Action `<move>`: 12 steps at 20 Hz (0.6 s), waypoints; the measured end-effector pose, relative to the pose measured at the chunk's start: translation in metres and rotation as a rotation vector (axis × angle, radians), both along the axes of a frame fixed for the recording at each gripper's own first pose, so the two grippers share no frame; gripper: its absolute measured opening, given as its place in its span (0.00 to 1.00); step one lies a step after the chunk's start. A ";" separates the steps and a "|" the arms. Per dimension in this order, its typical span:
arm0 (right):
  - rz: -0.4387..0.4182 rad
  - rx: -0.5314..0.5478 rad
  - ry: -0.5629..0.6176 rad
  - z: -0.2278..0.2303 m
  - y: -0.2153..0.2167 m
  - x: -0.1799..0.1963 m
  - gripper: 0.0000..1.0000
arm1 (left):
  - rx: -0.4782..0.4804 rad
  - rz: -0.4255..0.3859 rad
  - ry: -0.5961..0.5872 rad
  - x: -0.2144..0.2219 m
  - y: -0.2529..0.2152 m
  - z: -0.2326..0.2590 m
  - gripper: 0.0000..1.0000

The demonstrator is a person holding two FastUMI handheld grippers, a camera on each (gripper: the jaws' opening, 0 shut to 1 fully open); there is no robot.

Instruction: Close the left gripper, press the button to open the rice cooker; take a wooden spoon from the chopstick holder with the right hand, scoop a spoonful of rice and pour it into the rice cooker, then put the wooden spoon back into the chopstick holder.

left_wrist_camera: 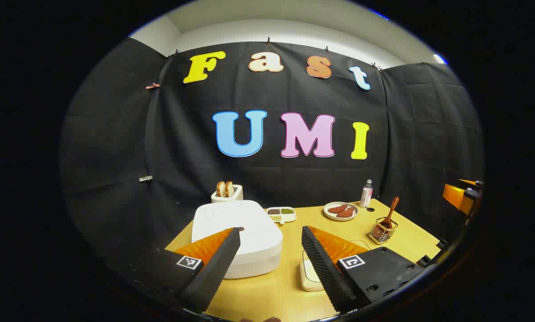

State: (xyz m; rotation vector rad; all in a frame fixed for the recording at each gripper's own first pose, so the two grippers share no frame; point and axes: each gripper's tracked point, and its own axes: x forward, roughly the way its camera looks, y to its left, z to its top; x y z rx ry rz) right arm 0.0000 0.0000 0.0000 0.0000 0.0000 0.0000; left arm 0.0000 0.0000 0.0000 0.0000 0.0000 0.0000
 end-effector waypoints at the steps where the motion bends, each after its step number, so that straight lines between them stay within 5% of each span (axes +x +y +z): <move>1: -0.002 0.001 -0.001 0.000 0.001 0.000 0.98 | -0.005 -0.001 0.003 -0.001 0.001 -0.002 0.96; 12: 0.033 0.006 0.016 0.003 0.020 0.015 0.98 | 0.001 0.007 0.008 0.003 0.007 -0.003 0.96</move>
